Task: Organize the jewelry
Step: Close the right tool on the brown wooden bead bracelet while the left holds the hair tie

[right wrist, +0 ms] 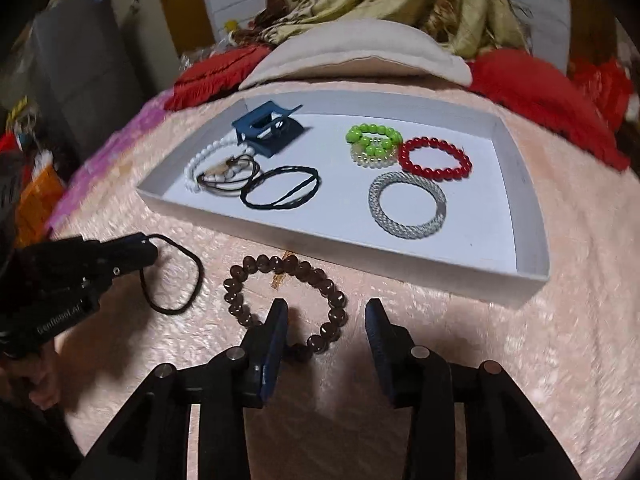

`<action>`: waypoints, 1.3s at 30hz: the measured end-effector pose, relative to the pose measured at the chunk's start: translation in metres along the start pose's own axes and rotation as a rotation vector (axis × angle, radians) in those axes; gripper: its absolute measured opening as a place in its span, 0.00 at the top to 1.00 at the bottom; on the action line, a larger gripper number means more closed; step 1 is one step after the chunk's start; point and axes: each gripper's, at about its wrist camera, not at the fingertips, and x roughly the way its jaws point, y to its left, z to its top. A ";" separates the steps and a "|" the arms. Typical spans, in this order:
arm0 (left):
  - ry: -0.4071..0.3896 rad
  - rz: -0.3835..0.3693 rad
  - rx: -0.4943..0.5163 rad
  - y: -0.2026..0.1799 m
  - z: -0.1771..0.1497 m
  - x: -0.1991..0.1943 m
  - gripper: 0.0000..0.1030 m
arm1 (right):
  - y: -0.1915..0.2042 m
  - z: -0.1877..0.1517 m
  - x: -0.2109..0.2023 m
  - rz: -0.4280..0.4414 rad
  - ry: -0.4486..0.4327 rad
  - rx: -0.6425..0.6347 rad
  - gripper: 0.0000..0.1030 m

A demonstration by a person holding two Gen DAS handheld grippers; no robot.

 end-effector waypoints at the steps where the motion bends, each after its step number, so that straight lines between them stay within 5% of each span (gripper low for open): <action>1: 0.006 0.002 0.001 -0.001 -0.001 0.002 0.88 | 0.002 0.000 0.002 -0.014 -0.001 -0.020 0.64; 7: 0.003 0.010 0.006 -0.002 -0.002 0.005 0.88 | 0.012 0.000 0.006 -0.053 -0.014 -0.106 0.75; 11: 0.001 0.016 0.012 -0.003 0.000 0.006 0.88 | 0.014 -0.001 0.004 -0.049 -0.016 -0.116 0.92; 30: -0.041 0.053 0.010 -0.012 -0.019 -0.015 0.88 | 0.016 -0.010 -0.065 0.117 -0.243 0.011 0.92; 39: -0.036 0.092 -0.002 -0.006 -0.018 -0.012 0.88 | 0.018 -0.015 -0.056 0.096 -0.223 0.017 0.92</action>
